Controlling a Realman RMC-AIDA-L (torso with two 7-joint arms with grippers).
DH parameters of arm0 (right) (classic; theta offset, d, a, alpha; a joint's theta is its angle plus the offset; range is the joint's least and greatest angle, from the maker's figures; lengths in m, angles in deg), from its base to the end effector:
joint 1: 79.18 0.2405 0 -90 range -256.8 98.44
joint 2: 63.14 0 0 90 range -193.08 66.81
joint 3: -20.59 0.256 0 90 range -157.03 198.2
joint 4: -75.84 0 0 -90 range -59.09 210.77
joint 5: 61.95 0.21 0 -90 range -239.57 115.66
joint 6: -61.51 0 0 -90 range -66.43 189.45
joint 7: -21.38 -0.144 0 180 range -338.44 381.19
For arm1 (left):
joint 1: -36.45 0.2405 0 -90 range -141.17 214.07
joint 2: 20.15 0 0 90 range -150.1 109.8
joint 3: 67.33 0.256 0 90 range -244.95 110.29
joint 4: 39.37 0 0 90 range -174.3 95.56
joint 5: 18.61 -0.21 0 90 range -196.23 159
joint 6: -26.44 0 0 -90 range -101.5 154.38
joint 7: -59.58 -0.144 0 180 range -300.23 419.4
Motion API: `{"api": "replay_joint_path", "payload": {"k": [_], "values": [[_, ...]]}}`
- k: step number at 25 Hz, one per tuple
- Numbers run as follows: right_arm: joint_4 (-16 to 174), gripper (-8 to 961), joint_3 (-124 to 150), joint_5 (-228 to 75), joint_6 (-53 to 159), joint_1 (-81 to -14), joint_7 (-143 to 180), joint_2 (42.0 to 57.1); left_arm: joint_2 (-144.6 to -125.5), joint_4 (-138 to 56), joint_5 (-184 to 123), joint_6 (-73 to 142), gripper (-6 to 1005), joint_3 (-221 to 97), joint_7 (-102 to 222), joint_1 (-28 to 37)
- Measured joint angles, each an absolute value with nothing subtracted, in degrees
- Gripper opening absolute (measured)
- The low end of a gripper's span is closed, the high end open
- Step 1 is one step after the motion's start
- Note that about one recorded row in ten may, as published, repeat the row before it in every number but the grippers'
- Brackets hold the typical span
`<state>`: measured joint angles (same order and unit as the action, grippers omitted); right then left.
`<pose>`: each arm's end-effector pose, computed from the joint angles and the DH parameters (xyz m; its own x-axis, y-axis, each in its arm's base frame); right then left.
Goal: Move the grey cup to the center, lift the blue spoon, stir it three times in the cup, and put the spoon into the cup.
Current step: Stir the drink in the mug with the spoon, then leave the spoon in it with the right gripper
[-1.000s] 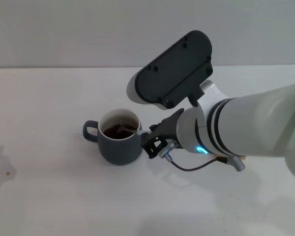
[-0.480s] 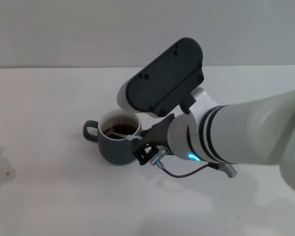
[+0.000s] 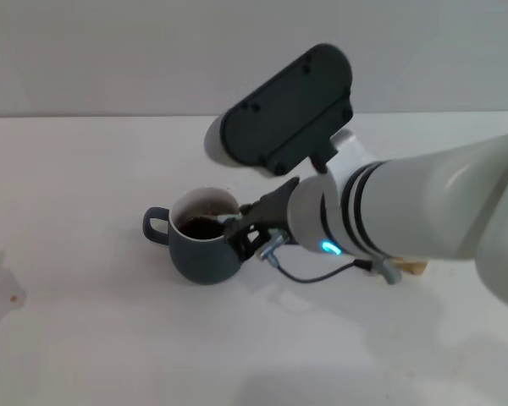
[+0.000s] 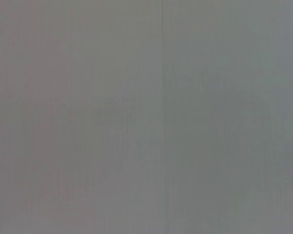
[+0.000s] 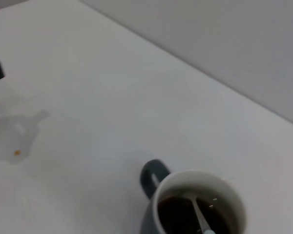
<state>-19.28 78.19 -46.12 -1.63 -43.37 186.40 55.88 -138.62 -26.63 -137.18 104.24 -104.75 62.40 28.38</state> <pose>0.0499 0.3096 -0.0909 0.8775 -0.4711 -0.0901 -0.4351 -0.7027 -0.5630 -0.3811 0.2260 -0.0031 0.7301 -0.0335 0.6826 0.6833 0.0489 -0.7285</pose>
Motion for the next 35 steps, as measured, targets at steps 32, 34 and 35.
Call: {"api": "replay_joint_path", "payload": {"k": [32, 34, 35], "values": [[-18.8, 162, 78.8, -46.2, 0.1, -43.4, 186.6, 55.68, -138.64, -26.6, -137.2, 103.1, -2, -105.4, 62.4, 27.3], [-18.0, 162, 78.7, -45.1, 0.7, -42.5, 186.6, 55.73, -138.57, -26.6, -137.2, 103.1, -2, -105.6, 62.4, 27.3], [-17.7, 162, 78.7, -44.7, 0.9, -42.2, 186.6, 55.75, -138.54, -26.6, -137.2, 103.1, -2, -105.8, 62.4, 27.2]]}}
